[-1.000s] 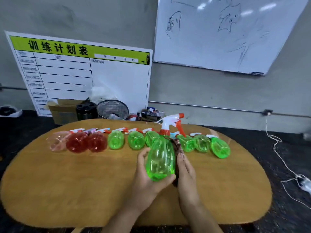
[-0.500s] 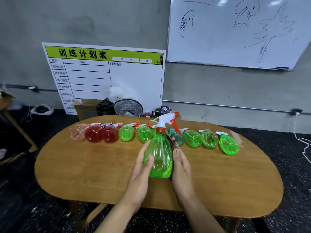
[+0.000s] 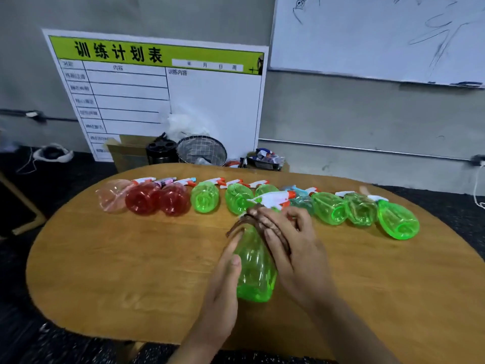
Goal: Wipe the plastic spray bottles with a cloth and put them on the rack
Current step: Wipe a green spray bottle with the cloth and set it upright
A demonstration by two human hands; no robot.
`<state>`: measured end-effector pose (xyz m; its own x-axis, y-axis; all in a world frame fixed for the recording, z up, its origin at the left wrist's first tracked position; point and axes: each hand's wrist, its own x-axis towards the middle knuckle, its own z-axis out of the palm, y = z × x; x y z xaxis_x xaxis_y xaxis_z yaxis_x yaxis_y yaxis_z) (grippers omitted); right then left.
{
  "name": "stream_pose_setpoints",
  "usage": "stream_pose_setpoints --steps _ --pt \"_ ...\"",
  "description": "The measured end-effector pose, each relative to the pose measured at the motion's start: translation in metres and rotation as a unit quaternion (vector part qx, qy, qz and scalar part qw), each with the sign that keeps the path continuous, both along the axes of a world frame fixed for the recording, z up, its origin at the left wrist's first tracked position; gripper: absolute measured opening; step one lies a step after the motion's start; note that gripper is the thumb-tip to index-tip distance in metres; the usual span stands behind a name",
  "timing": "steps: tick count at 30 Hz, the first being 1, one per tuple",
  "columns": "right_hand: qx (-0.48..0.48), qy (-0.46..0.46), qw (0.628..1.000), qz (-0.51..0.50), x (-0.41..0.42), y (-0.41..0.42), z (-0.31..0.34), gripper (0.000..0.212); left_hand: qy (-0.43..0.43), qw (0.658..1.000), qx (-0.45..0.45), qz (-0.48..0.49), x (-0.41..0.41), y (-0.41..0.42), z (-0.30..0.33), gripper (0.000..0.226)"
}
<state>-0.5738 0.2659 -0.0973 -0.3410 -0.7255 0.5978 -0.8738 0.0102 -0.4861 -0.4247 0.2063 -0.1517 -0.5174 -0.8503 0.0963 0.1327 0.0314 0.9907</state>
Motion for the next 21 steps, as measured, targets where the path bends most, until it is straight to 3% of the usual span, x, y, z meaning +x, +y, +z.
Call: stream_pose_setpoints --steps 3,8,10,12,15,17,21 --pt "0.06 0.031 0.998 0.019 -0.004 -0.014 -0.017 0.056 -0.015 1.0 -0.005 -0.001 -0.007 -0.003 -0.01 0.039" --pt "0.005 0.029 0.999 0.033 -0.006 -0.002 -0.051 0.044 0.019 0.997 0.076 0.013 -0.019 -0.012 -0.031 0.045" --pt "-0.013 0.084 0.993 0.081 -0.005 0.01 -0.061 0.041 0.014 0.996 0.088 -0.013 -0.019 -0.009 -0.037 0.047" --pt "-0.034 0.156 0.978 0.132 -0.005 0.018 -0.066 0.038 0.025 0.993 0.112 -0.021 -0.018 -0.011 -0.044 0.035" --pt "-0.06 0.221 0.96 0.162 -0.006 0.022 -0.068 0.037 0.042 0.995 0.082 -0.046 -0.014 -0.009 -0.038 0.04" --pt "-0.059 0.196 0.967 0.15 -0.008 0.021 -0.067 0.037 0.045 0.997 0.046 -0.03 -0.012 -0.009 -0.04 0.043" --pt "-0.01 0.002 1.0 0.025 -0.004 0.004 -0.061 0.043 0.042 0.997 0.058 -0.008 -0.008 -0.005 -0.046 0.053"
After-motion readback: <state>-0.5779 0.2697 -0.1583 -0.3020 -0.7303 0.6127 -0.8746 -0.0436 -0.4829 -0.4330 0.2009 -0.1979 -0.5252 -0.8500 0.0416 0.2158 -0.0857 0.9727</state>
